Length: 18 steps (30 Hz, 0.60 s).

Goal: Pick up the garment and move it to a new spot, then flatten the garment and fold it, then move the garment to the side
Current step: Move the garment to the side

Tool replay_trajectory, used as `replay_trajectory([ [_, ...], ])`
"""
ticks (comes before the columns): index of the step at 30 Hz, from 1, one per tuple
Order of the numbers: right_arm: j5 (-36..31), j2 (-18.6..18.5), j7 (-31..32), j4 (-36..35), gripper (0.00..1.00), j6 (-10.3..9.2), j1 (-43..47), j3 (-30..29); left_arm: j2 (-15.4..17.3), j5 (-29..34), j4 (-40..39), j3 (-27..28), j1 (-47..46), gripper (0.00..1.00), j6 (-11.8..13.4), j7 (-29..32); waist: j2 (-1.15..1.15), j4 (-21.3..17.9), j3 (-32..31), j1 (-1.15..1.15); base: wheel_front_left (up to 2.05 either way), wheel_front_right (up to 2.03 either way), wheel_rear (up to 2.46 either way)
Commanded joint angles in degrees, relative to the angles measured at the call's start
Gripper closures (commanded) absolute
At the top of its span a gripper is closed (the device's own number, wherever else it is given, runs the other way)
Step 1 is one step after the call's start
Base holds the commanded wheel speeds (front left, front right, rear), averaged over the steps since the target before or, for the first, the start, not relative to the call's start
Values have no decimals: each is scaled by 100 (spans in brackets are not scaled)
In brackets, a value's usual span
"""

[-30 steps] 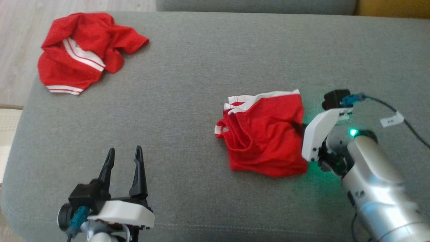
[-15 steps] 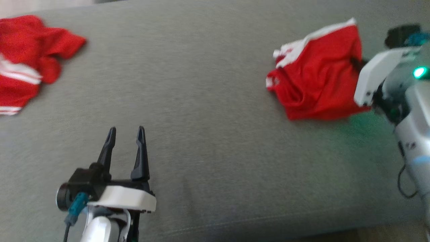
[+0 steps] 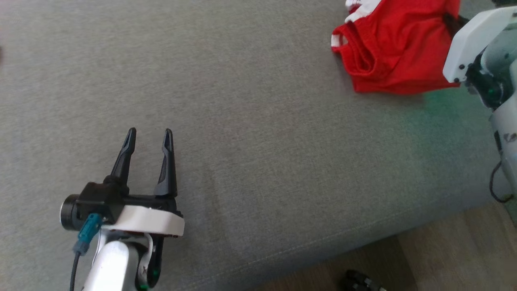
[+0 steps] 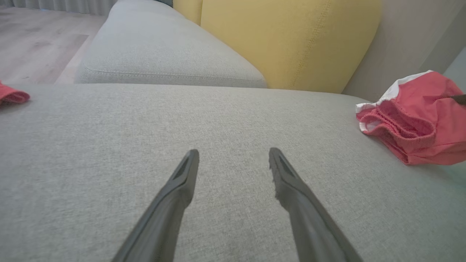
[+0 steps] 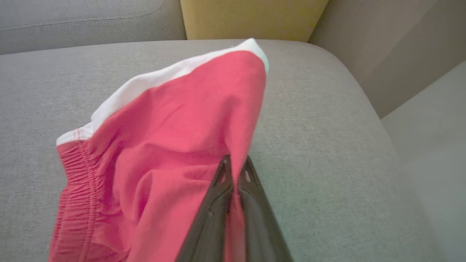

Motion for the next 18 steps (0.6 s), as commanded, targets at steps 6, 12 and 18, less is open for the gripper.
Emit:
replay_trajectory([
  [6,-126,-85,-210,-13,100,39,-340,-61,89,64,-207,86,-200,0,-10,-59,0,-87,126,0,0,0,0],
  [12,-403,-113,-490,309,100,39,-594,-233,118,88,-280,36,-268,0,-8,-30,0,43,194,0,0,0,0],
  [18,-1092,-376,-753,1014,100,39,-990,-715,123,75,-354,-8,-313,0,5,-21,0,306,280,0,0,0,0],
])
